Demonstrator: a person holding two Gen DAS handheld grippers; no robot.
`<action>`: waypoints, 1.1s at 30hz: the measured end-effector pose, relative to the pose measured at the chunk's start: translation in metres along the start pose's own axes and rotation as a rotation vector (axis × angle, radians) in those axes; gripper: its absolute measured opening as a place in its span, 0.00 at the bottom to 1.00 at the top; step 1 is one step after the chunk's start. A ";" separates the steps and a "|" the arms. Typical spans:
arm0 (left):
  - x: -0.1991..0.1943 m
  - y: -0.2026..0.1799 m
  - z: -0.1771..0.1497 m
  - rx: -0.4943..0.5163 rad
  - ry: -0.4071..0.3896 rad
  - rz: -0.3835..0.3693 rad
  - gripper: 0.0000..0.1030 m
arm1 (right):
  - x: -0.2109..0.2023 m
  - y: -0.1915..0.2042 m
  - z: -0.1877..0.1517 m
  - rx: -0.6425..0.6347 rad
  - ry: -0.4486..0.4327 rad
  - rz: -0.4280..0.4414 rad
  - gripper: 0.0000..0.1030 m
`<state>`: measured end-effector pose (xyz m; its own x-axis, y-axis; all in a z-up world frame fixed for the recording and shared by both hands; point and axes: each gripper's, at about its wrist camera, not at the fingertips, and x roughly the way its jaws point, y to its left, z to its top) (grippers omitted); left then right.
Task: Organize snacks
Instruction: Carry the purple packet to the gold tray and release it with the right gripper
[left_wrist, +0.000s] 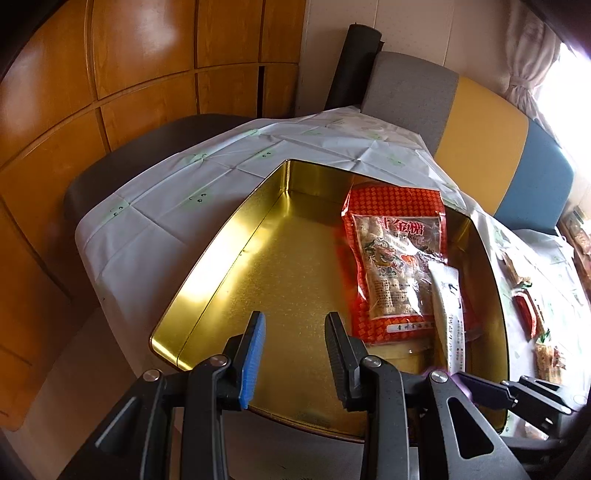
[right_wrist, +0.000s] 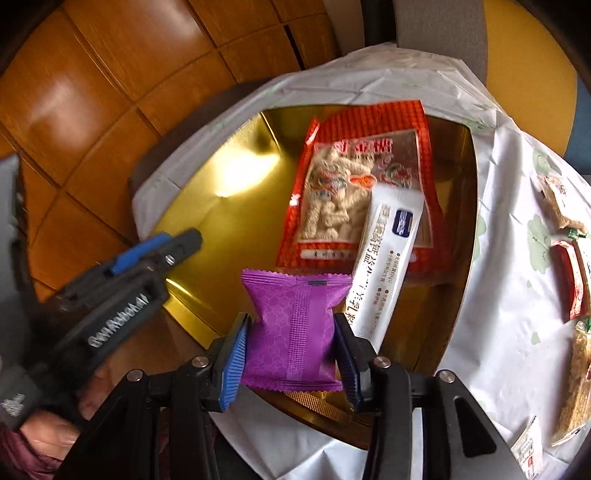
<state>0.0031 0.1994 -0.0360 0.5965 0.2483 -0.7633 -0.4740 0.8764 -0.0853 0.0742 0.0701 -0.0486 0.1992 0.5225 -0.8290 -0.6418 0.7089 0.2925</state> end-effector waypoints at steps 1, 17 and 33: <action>0.001 0.000 0.000 -0.001 0.003 -0.002 0.33 | 0.002 0.000 -0.002 -0.003 0.006 -0.009 0.44; -0.007 -0.013 -0.005 0.033 -0.009 -0.012 0.33 | -0.031 -0.006 -0.020 -0.001 -0.109 -0.057 0.47; -0.028 -0.043 -0.010 0.142 -0.044 -0.103 0.33 | -0.089 -0.067 -0.047 0.143 -0.209 -0.192 0.47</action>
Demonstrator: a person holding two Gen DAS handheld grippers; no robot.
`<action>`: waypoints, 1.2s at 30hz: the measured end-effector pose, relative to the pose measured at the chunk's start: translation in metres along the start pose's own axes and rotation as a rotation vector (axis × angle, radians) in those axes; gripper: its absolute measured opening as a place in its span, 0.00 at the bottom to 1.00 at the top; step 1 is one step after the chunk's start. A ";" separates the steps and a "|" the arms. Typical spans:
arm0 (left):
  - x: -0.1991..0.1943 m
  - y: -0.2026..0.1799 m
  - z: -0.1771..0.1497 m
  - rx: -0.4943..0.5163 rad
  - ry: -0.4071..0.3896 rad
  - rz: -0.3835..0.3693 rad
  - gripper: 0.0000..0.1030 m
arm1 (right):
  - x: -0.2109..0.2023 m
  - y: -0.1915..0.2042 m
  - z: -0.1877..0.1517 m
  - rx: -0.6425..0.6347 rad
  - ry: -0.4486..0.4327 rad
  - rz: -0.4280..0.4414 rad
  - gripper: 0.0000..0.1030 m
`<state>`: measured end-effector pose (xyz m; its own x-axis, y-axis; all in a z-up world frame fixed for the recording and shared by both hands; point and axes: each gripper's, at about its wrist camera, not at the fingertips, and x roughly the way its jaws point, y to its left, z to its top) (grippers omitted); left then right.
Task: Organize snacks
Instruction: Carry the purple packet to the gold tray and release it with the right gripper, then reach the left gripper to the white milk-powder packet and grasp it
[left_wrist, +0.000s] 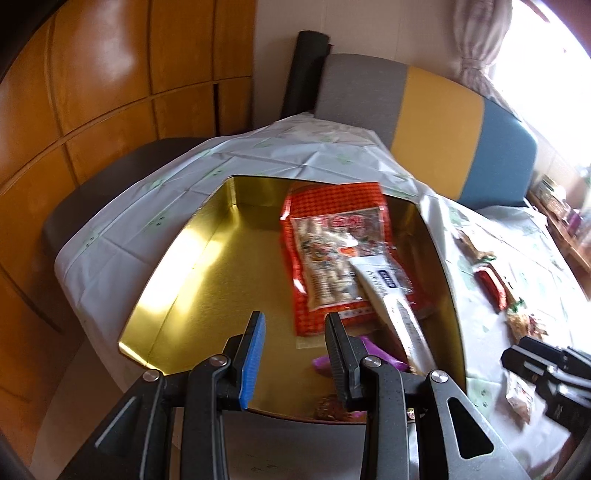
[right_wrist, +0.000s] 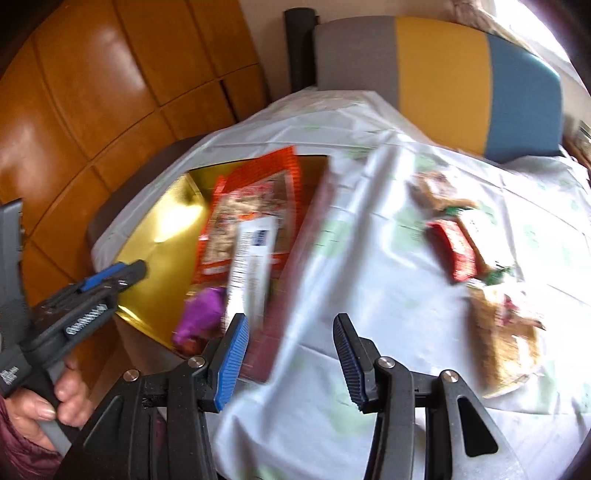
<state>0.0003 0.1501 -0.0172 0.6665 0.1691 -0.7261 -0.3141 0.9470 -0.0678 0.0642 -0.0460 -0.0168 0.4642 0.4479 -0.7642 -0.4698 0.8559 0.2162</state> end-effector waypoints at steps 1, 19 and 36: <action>-0.002 -0.004 0.000 0.014 -0.003 -0.013 0.33 | -0.003 -0.008 -0.001 0.008 -0.002 -0.017 0.47; -0.012 -0.149 -0.042 0.417 0.223 -0.466 0.33 | -0.069 -0.213 -0.024 0.285 0.022 -0.345 0.47; 0.048 -0.242 -0.064 0.413 0.468 -0.547 0.33 | -0.082 -0.253 -0.031 0.534 -0.043 -0.261 0.47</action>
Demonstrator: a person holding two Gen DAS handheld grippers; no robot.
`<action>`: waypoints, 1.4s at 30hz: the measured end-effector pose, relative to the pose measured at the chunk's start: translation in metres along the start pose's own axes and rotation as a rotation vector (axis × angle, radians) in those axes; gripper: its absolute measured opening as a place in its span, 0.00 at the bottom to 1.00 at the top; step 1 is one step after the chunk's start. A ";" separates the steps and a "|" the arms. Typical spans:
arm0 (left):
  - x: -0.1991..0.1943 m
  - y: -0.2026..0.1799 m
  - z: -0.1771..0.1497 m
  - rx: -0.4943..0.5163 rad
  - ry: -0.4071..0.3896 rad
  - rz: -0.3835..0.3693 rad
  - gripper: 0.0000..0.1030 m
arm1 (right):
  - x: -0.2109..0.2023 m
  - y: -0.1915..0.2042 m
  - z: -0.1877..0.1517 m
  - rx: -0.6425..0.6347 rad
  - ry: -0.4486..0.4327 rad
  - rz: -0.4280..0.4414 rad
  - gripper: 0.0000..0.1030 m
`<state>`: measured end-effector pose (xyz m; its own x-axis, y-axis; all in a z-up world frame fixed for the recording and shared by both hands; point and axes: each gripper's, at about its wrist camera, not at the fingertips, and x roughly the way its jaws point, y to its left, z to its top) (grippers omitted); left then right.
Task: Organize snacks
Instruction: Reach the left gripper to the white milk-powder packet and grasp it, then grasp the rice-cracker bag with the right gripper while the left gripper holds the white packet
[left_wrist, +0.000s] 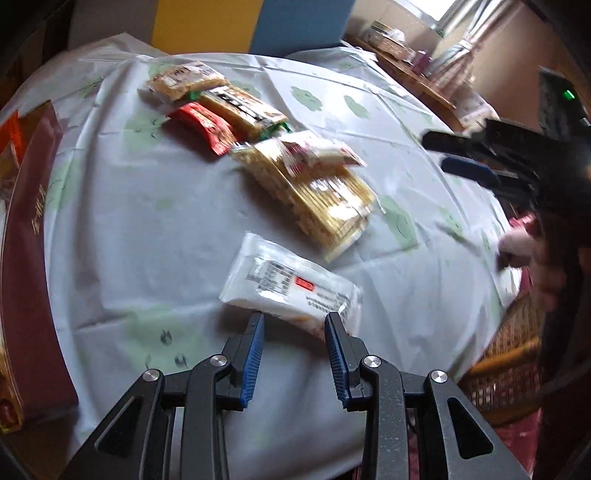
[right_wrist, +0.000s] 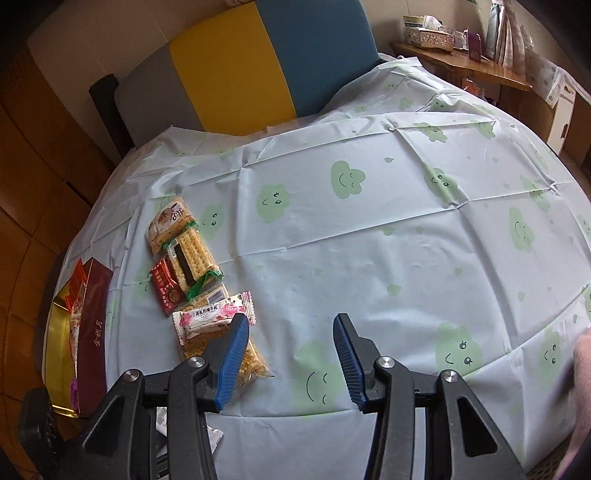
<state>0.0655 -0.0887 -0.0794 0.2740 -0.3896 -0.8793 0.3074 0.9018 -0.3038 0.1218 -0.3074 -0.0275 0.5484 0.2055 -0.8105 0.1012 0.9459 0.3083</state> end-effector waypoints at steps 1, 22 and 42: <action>0.002 0.002 0.005 -0.013 -0.005 0.009 0.33 | -0.001 0.000 0.000 0.003 -0.005 0.001 0.47; 0.034 -0.015 0.046 0.031 -0.057 0.249 0.59 | 0.006 -0.002 0.000 0.011 0.031 0.009 0.47; 0.003 0.002 -0.026 0.174 -0.208 0.232 0.38 | 0.023 0.034 -0.016 -0.087 0.152 0.200 0.47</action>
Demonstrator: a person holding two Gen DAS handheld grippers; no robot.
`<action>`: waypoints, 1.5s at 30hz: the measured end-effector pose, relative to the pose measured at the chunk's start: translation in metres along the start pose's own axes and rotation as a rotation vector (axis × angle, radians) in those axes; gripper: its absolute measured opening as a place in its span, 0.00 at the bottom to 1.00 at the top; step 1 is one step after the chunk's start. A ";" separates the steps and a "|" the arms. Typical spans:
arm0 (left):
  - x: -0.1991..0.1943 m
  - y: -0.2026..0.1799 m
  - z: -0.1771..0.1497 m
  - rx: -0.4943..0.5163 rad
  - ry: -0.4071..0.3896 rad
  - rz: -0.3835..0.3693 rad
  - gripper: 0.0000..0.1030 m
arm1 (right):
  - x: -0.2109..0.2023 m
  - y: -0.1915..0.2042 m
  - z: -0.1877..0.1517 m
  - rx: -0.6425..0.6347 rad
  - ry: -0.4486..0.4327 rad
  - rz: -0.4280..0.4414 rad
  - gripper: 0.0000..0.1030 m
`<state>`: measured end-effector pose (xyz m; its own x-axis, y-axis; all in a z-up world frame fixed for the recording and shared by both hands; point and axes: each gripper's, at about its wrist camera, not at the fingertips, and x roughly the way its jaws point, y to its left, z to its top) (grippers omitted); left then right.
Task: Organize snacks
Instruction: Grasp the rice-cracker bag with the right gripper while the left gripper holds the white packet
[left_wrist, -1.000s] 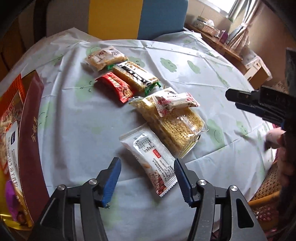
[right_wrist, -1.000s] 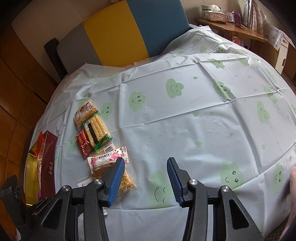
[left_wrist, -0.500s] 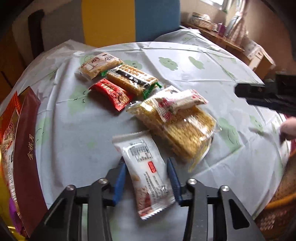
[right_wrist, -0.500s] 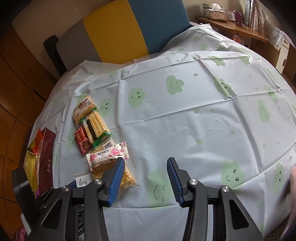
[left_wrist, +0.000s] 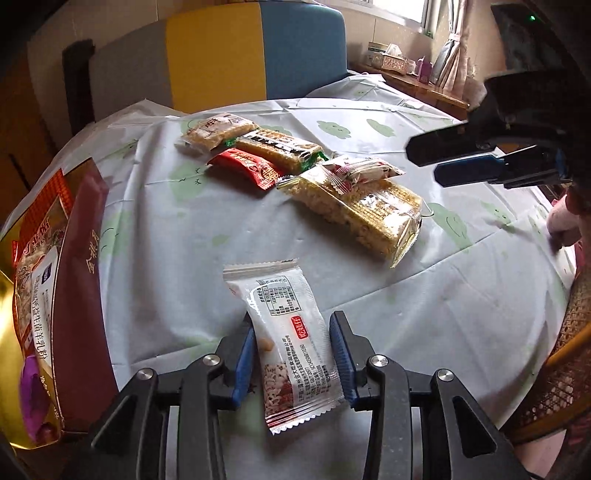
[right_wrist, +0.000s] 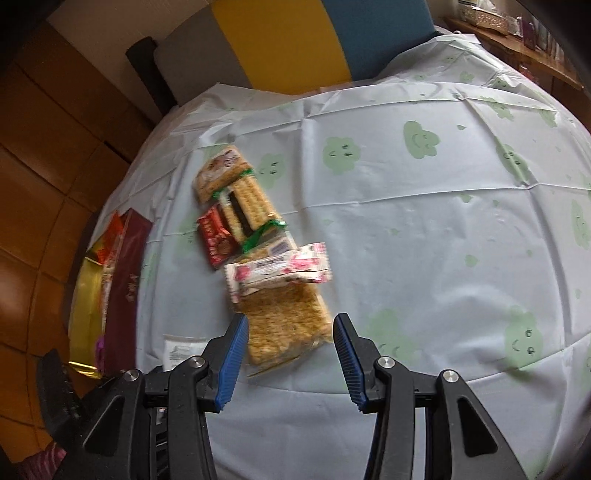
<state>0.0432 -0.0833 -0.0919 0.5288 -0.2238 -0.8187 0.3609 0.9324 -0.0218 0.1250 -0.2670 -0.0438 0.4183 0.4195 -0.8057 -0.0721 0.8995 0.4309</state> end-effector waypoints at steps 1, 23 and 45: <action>0.000 0.000 -0.001 0.000 -0.002 -0.003 0.38 | 0.001 0.005 -0.001 0.002 0.004 0.037 0.47; -0.001 0.003 -0.003 -0.025 -0.023 -0.019 0.40 | 0.045 0.017 0.037 -0.096 0.071 -0.151 0.47; -0.004 0.000 -0.004 -0.005 -0.039 0.006 0.38 | 0.092 0.047 0.005 -0.412 0.183 -0.244 0.74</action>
<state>0.0379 -0.0816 -0.0907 0.5602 -0.2293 -0.7960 0.3537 0.9351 -0.0204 0.1647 -0.1863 -0.0953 0.3050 0.1722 -0.9366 -0.3579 0.9322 0.0548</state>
